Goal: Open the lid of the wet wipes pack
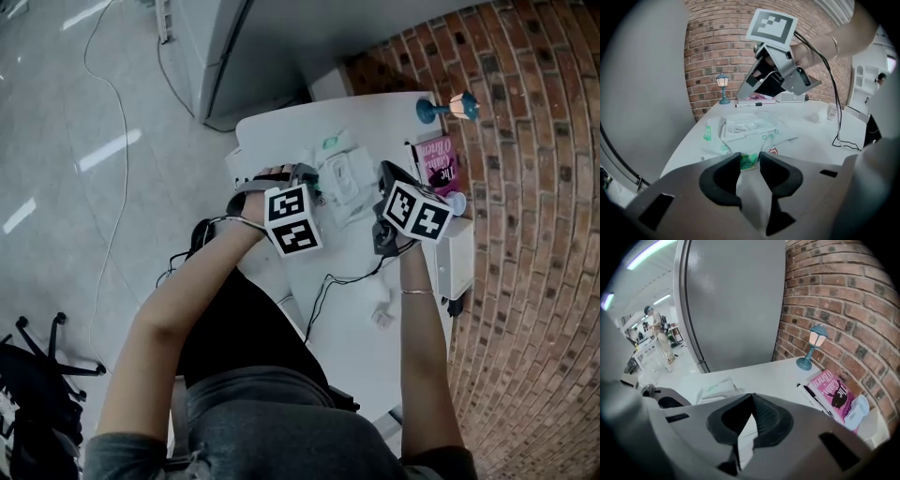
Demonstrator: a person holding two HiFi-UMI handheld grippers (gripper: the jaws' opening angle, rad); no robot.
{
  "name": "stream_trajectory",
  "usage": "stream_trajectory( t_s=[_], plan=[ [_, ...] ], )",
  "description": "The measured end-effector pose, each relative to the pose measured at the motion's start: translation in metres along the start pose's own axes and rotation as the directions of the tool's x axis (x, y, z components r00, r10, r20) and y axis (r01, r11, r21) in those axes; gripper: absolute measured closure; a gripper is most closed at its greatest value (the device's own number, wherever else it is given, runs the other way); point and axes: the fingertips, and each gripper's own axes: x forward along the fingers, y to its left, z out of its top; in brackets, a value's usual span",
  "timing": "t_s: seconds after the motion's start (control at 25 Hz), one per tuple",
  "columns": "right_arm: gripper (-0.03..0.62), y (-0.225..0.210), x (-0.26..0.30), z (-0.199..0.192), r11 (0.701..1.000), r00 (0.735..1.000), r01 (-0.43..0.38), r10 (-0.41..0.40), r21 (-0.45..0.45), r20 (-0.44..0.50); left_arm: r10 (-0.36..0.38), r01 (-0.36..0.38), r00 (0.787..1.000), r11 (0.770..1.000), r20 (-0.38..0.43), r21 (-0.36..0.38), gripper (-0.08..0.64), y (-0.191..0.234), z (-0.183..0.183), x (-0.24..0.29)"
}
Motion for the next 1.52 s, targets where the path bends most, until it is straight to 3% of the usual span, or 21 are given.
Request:
stream_trajectory(
  t_s=[0.24, 0.48, 0.8, 1.08, 1.4, 1.52],
  plan=[
    [0.584, 0.012, -0.019, -0.004, 0.992, 0.995, -0.072, 0.064, 0.108, 0.072, 0.012, -0.012, 1.0, 1.0, 0.007, 0.007, 0.419, 0.0, 0.0, -0.002],
    [0.584, 0.021, -0.043, -0.003, 0.98, 0.986, -0.1, 0.075, 0.172, 0.148, 0.038, -0.038, 0.999, 0.999, 0.025, 0.007, 0.439, 0.002, 0.009, -0.016],
    [0.584, 0.032, -0.076, -0.006, 0.942, 0.959, -0.173, 0.094, 0.288, 0.268, 0.106, -0.102, 0.992, 0.993, 0.066, -0.054, 0.465, 0.019, 0.026, -0.047],
    [0.586, 0.042, -0.104, -0.012, 0.93, 0.936, -0.181, 0.063, 0.319, 0.347, 0.169, -0.153, 0.979, 0.979, 0.116, -0.132, 0.505, 0.032, 0.037, -0.082],
    [0.586, 0.055, -0.126, -0.021, 0.908, 0.906, -0.22, 0.055, 0.355, 0.42, 0.251, -0.232, 0.951, 0.965, 0.178, -0.119, 0.529, 0.037, 0.05, -0.114],
    [0.588, 0.058, -0.133, -0.028, 0.906, 0.903, -0.227, 0.058, 0.357, 0.426, 0.271, -0.237, 0.941, 0.955, 0.203, -0.176, 0.531, 0.034, 0.051, -0.124]
  ],
)
